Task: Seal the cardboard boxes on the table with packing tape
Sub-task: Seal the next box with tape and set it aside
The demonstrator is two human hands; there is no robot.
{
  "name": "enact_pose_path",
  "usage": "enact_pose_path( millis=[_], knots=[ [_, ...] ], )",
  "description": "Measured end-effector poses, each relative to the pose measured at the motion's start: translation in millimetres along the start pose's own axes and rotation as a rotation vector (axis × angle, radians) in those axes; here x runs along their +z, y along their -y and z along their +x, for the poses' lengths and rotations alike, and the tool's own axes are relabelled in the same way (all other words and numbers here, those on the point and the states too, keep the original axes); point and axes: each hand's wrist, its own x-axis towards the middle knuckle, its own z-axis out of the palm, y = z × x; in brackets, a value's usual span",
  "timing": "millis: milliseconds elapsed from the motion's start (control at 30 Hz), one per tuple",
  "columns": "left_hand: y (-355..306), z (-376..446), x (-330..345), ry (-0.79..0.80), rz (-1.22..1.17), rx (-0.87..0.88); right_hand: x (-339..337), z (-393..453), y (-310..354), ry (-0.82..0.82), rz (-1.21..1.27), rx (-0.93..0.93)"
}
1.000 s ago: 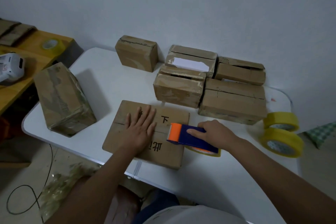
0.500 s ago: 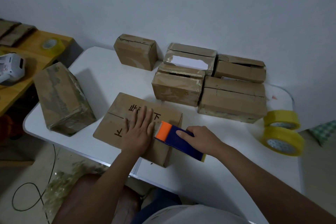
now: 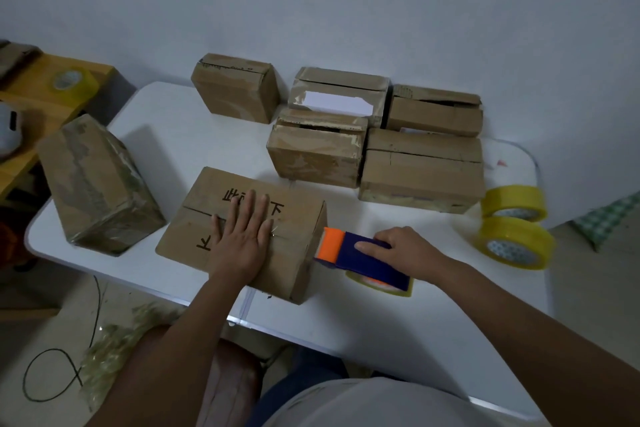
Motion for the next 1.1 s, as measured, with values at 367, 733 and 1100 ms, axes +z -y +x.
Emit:
enact_pose_path(
  millis=[367,733,1100],
  knots=[
    [-65,-19,7,0.030,-0.093,0.026,16,10,-3,-0.007,-0.031,-0.033],
    [-68,-19,28,-0.009,-0.025,-0.002,21,-10,-17,-0.118,0.045,-0.015],
    [-65,-18,23,0.007,-0.035,0.006,14,-29,-42,-0.059,-0.124,0.099]
  ],
)
